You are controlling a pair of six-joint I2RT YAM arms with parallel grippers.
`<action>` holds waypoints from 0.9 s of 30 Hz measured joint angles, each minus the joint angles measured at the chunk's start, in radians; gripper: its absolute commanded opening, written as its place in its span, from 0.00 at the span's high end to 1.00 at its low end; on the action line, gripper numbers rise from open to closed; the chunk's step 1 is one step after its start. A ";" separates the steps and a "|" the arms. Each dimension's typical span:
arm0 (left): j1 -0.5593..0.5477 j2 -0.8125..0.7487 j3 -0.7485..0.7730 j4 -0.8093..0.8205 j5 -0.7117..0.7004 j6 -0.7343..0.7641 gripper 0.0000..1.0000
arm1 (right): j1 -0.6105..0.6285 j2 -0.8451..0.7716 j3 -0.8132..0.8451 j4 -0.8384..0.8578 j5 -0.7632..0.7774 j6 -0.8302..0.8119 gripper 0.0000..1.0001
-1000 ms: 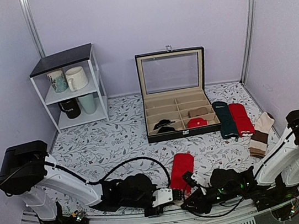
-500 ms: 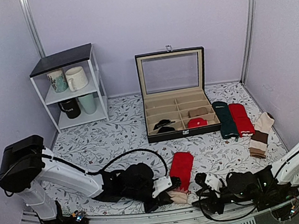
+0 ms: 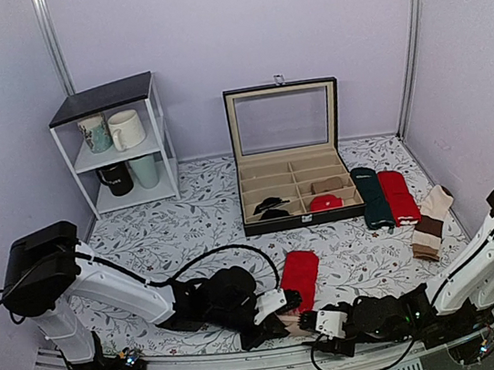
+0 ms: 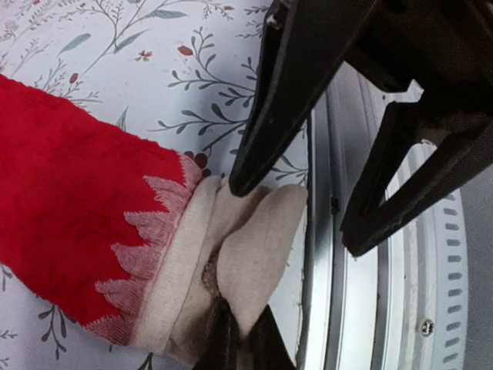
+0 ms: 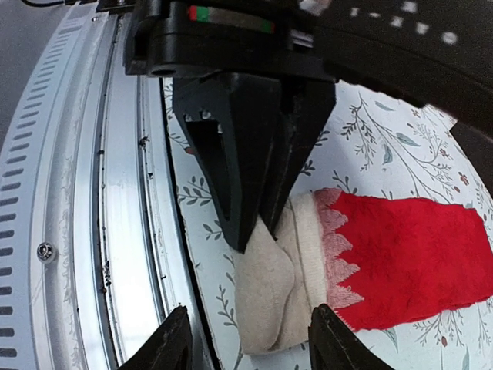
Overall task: Roll the socks
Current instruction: Roll the sock at the center of the board.
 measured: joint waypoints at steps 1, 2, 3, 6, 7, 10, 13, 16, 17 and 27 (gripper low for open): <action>0.001 0.000 0.000 0.000 0.001 0.000 1.00 | 0.000 0.019 0.010 0.001 -0.003 -0.010 0.50; 0.001 0.001 0.000 0.001 0.003 0.000 1.00 | 0.000 0.024 0.014 0.002 -0.005 -0.014 0.50; 0.002 0.001 0.000 0.002 0.006 0.000 1.00 | 0.000 0.035 0.020 0.003 -0.007 -0.021 0.51; 0.002 0.002 0.000 0.002 0.011 0.000 1.00 | -0.005 0.055 0.032 0.005 -0.009 -0.029 0.52; 0.002 0.002 0.000 0.002 0.012 0.000 1.00 | -0.009 0.061 0.035 0.007 -0.009 -0.030 0.52; 0.002 0.002 0.000 0.002 0.015 0.000 1.00 | -0.027 0.074 0.037 0.008 -0.009 -0.029 0.53; 0.002 0.002 0.000 0.003 0.016 0.000 1.00 | -0.040 0.088 0.037 0.008 -0.011 -0.024 0.55; 0.002 0.002 0.000 0.003 0.018 0.000 1.00 | -0.045 0.105 0.037 0.018 -0.016 -0.019 0.61; 0.002 0.003 0.000 0.004 0.019 0.000 1.00 | -0.046 0.112 0.038 0.027 -0.018 -0.015 0.66; 0.001 -0.021 -0.030 0.039 -0.003 -0.004 0.67 | -0.053 0.134 0.046 0.053 -0.060 0.087 0.93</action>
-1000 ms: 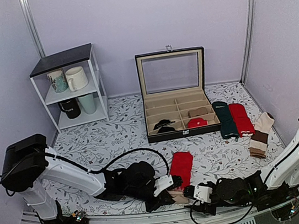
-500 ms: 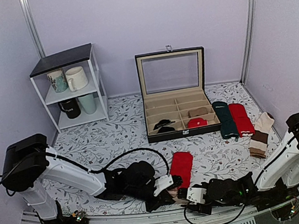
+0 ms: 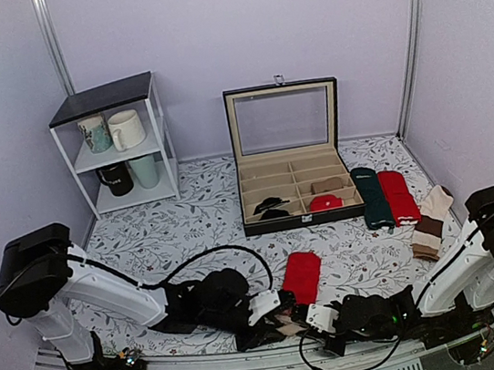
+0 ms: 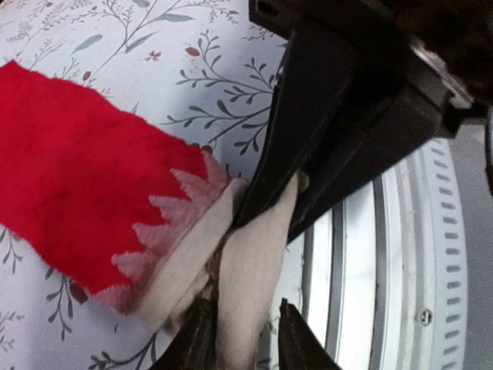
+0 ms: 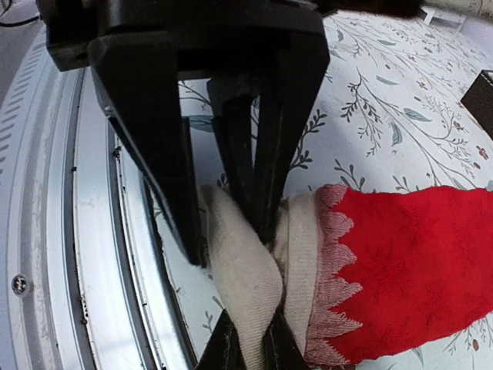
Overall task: Roll the socks
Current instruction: Roll the sock at the center of the board.
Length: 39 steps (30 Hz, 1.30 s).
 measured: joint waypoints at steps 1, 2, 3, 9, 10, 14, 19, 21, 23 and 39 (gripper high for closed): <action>-0.001 -0.019 -0.018 0.004 -0.015 0.001 0.61 | 0.000 0.000 0.000 0.002 -0.005 0.026 0.93; -0.002 -0.048 -0.042 0.005 -0.041 0.008 0.55 | 0.000 0.000 -0.002 0.005 -0.011 0.053 0.93; -0.005 -0.073 -0.062 0.005 -0.066 0.017 0.53 | -0.002 0.000 -0.004 0.009 -0.016 0.075 0.93; -0.029 -0.299 -0.198 0.098 -0.193 0.143 0.48 | -0.029 0.005 -0.052 0.093 -0.080 0.262 0.93; -0.030 -0.319 -0.207 0.126 -0.197 0.166 0.48 | -0.035 0.009 -0.058 0.109 -0.093 0.293 0.93; -0.032 -0.325 -0.211 0.201 -0.195 0.264 0.48 | -0.053 0.031 -0.072 0.155 -0.135 0.421 0.93; -0.032 -0.239 -0.207 0.229 -0.177 0.343 0.47 | -0.059 0.066 -0.074 0.212 -0.176 0.570 0.92; -0.033 -0.206 -0.206 0.235 -0.171 0.362 0.47 | -0.059 0.079 -0.075 0.231 -0.187 0.605 0.92; -0.033 -0.173 -0.205 0.248 -0.158 0.375 0.47 | -0.060 0.089 -0.074 0.247 -0.195 0.631 0.92; -0.033 -0.017 -0.126 0.253 -0.053 0.397 0.75 | -0.069 0.095 -0.105 0.290 -0.236 0.686 0.92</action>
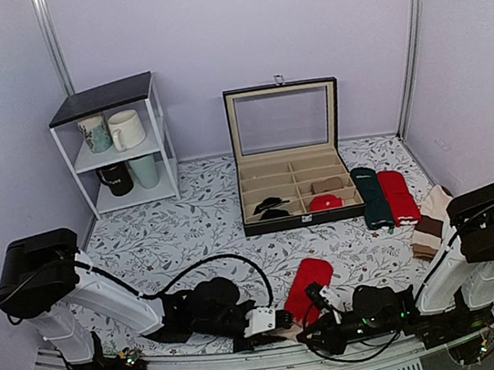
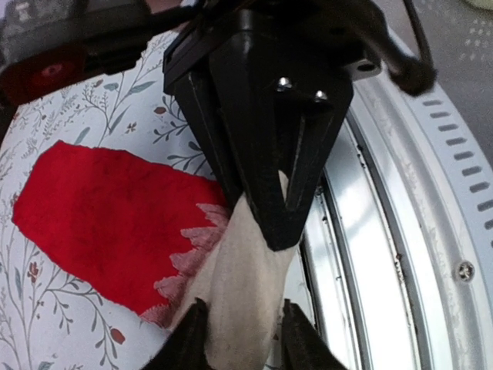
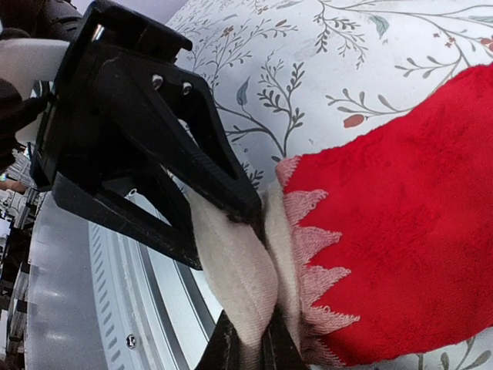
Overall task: Roll the socks
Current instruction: Roll the sock at the center of the board.
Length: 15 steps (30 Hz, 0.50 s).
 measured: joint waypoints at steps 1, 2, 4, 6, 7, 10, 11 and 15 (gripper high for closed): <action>0.000 0.006 0.005 -0.003 0.004 -0.003 0.79 | -0.001 0.000 -0.002 0.003 -0.002 0.001 0.92; 0.000 0.011 0.007 -0.005 0.008 -0.005 0.84 | -0.002 0.000 -0.003 0.005 -0.005 0.003 0.92; 0.000 0.016 0.012 -0.010 0.014 -0.010 0.95 | -0.003 0.000 -0.007 0.009 -0.010 0.005 0.92; 0.000 0.022 0.020 -0.019 0.019 -0.012 1.00 | -0.005 0.000 -0.008 0.010 -0.014 0.006 0.92; 0.000 0.024 0.026 -0.027 0.023 -0.014 1.00 | -0.007 -0.001 -0.010 0.011 -0.016 0.007 0.91; 0.000 0.032 0.048 -0.055 0.031 -0.027 1.00 | -0.010 -0.008 -0.014 0.014 -0.023 0.008 0.77; 0.000 0.036 0.058 -0.066 0.032 -0.033 1.00 | -0.010 -0.015 -0.019 0.012 -0.023 0.009 0.71; 0.007 0.056 0.114 -0.130 0.042 -0.079 1.00 | -0.011 -0.100 -0.034 -0.052 -0.019 0.000 0.58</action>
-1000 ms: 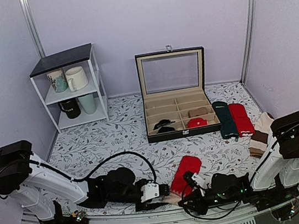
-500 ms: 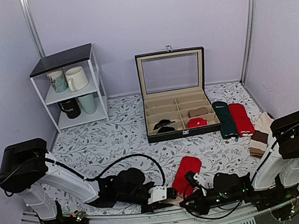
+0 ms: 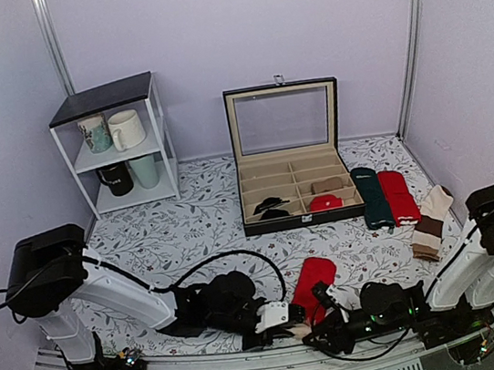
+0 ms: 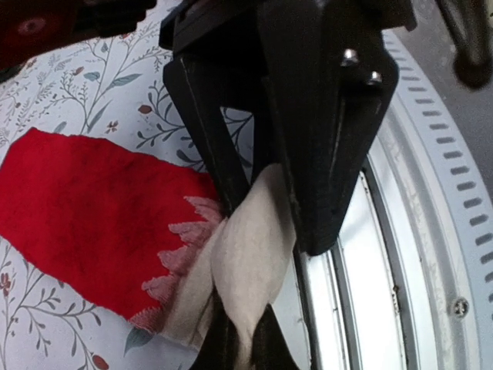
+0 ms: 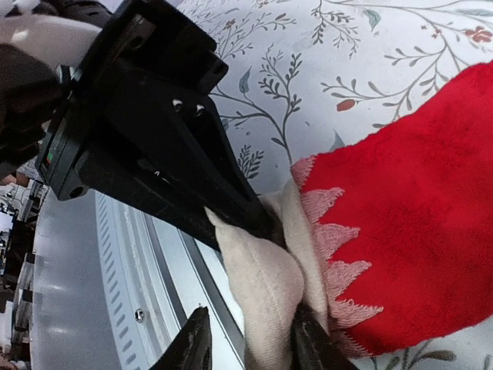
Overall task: Roll the socks
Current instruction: Roll the sock at the center of the board.
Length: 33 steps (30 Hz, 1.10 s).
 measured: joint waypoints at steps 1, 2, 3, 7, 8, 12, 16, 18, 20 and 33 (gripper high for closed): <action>0.003 0.006 0.016 -0.017 0.003 -0.011 1.00 | 0.002 -0.026 -0.006 -0.023 0.006 -0.008 0.55; 0.006 0.014 0.035 -0.040 0.008 -0.027 1.00 | 0.011 -0.058 -0.015 -0.053 0.027 -0.025 0.52; 0.010 0.021 0.051 -0.059 0.015 -0.043 1.00 | 0.019 -0.085 -0.021 -0.077 0.045 -0.038 0.51; 0.024 0.044 0.121 -0.154 0.042 -0.095 1.00 | 0.056 -0.167 -0.029 -0.197 0.134 -0.135 0.48; 0.027 0.050 0.137 -0.174 0.047 -0.104 1.00 | 0.064 -0.172 -0.019 -0.224 0.163 -0.164 0.47; 0.041 0.070 0.188 -0.246 0.077 -0.135 1.00 | 0.129 -0.172 0.010 -0.293 0.317 -0.254 0.46; 0.057 0.080 0.206 -0.285 0.115 -0.156 1.00 | 0.212 -0.158 0.027 -0.337 0.484 -0.334 0.43; 0.064 0.084 0.215 -0.299 0.133 -0.161 1.00 | 0.253 -0.149 0.037 -0.354 0.563 -0.372 0.41; 0.072 0.089 0.224 -0.313 0.151 -0.164 1.00 | 0.281 -0.148 0.043 -0.364 0.631 -0.403 0.39; 0.091 0.098 0.243 -0.346 0.198 -0.177 1.00 | 0.296 -0.205 0.037 -0.319 0.650 -0.654 0.40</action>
